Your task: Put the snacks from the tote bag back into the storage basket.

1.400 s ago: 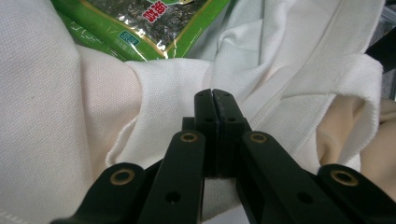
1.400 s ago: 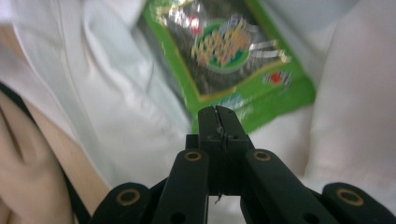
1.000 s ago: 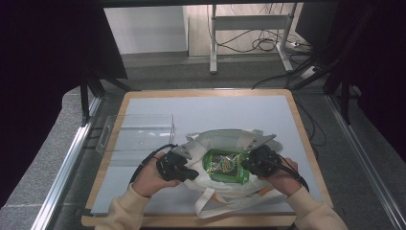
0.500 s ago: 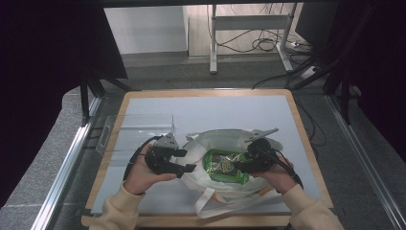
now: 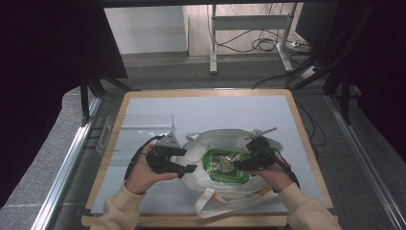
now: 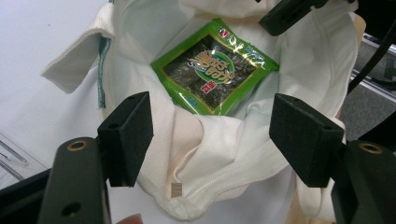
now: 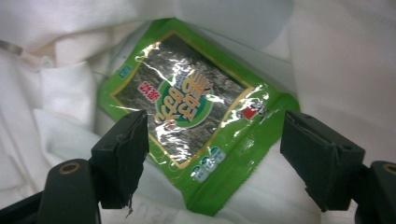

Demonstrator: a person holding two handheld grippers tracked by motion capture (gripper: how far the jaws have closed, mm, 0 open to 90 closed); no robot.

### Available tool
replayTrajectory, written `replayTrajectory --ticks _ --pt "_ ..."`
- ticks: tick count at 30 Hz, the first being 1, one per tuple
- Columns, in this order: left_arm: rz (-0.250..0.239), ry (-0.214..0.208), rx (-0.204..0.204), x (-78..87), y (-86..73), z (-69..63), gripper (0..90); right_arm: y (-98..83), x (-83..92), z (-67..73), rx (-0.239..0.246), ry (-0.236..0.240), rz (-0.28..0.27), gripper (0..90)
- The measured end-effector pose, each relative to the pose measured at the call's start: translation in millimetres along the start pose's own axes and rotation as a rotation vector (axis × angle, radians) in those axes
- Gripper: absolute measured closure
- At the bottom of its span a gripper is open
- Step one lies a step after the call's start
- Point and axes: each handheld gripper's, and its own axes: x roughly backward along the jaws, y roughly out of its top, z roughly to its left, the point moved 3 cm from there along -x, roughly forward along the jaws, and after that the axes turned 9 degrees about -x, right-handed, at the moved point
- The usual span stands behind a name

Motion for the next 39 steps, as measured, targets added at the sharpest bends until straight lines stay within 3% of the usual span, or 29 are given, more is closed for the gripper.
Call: replayTrajectory --ticks 7,12,14,20,22,27,30,34,39 --pt "0.002 -0.006 0.000 -2.6 0.3 -3.2 30.5 2.9 -9.3 -4.6 -0.073 -0.049 0.015 23.4" --pt "0.015 -0.015 -0.031 -6.4 1.3 -4.7 30.3 5.4 -17.1 1.6 -0.086 -0.088 0.047 23.9" --pt "0.009 -0.017 -0.018 -7.8 1.8 -6.0 30.4 6.5 -20.3 3.9 -0.099 -0.099 0.059 23.7" --pt "0.000 -0.026 -0.030 -7.1 4.4 -5.0 30.6 3.9 -38.1 2.1 -0.156 -0.154 0.136 22.9" --pt "-0.004 -0.024 -0.015 -5.5 4.8 -5.5 30.7 5.0 -43.3 -1.6 -0.183 -0.154 0.151 22.7" --pt "0.006 -0.023 -0.031 -4.3 4.1 -3.3 30.8 5.1 -52.5 -10.2 -0.254 -0.163 0.192 22.7" --pt "-0.001 -0.023 -0.023 -5.6 4.2 -5.1 30.8 4.3 -56.3 -12.7 -0.252 -0.174 0.190 25.2" --pt "-0.003 -0.022 -0.020 -5.5 4.4 -6.9 31.0 2.2 -63.0 -15.6 -0.278 -0.133 0.224 24.5" --pt "-0.001 -0.015 -0.022 -5.6 3.8 -5.7 31.4 2.1 -64.3 -14.9 -0.287 -0.126 0.215 27.3"
